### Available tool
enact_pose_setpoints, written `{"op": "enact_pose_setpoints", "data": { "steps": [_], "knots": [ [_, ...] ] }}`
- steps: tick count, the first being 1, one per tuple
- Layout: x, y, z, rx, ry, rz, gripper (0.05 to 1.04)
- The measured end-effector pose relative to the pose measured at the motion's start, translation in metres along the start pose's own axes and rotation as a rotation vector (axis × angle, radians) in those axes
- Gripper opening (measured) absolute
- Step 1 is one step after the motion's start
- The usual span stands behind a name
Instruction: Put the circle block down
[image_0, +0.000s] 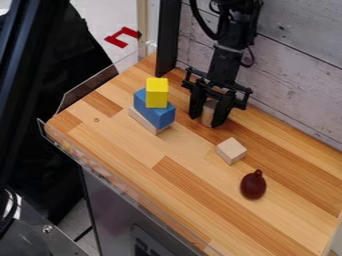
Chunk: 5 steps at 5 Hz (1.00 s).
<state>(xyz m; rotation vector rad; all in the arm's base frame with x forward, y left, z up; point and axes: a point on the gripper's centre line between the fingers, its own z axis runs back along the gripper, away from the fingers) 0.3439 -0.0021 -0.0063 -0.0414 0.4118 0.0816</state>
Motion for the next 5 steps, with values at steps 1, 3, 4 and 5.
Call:
{"op": "enact_pose_setpoints", "data": {
  "steps": [1,3,4,5],
  "knots": [
    [0.001,0.001,-0.002,0.007,-0.008,0.021,0.861],
    [-0.037,-0.001,0.05,-0.018,-0.198,0.045,1.001],
    [-0.056,0.001,0.068,-0.007,-0.261,0.034,1.001],
    [-0.073,0.002,0.076,0.015,-0.25,0.019,1.001]
  ]
}}
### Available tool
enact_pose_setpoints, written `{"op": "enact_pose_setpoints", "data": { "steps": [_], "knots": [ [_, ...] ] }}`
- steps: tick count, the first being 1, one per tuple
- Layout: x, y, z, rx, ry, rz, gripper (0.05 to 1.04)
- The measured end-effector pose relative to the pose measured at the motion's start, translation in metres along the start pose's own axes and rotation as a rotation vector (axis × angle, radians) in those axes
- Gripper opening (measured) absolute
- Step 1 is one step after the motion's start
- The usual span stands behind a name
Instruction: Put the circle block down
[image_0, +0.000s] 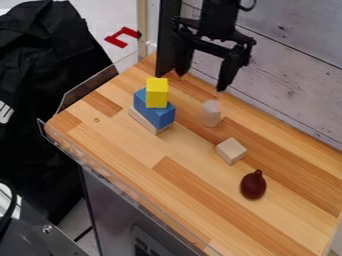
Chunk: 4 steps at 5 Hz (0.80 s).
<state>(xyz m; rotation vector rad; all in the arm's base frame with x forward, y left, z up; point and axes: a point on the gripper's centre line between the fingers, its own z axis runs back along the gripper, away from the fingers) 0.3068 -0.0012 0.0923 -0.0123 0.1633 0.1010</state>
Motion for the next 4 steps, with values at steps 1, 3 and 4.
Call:
{"op": "enact_pose_setpoints", "data": {
  "steps": [1,3,4],
  "knots": [
    [-0.017,0.001,0.006,-0.006,0.008,-0.017,1.001],
    [-0.03,0.001,0.006,-0.034,0.017,-0.039,1.001],
    [-0.026,-0.001,0.001,-0.042,0.058,-0.06,1.001]
  ]
}}
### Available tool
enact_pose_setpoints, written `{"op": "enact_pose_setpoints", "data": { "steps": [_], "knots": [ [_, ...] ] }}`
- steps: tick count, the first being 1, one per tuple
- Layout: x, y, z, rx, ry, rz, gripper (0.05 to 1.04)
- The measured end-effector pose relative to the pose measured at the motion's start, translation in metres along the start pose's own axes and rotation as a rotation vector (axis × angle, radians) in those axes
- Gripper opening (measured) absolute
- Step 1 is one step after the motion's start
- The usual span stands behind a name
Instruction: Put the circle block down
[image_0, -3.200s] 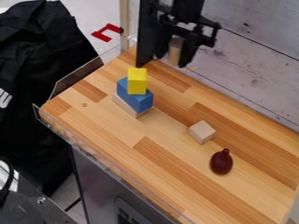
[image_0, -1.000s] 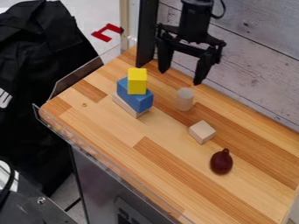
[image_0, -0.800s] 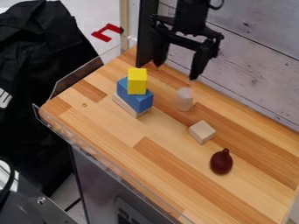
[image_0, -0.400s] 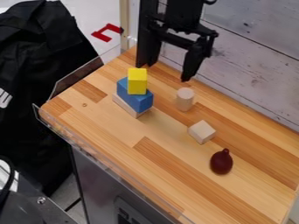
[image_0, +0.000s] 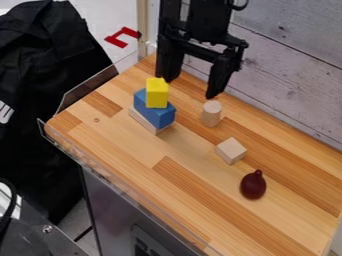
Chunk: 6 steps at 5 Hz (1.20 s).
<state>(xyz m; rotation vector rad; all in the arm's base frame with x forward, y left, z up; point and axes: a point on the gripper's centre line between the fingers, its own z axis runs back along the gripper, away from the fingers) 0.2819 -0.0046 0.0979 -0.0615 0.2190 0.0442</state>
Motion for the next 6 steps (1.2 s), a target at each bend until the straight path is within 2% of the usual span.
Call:
{"op": "enact_pose_setpoints", "data": {
  "steps": [6],
  "knots": [
    [0.0002,0.0001,-0.0018,0.0,0.009,-0.004,1.001]
  ]
}}
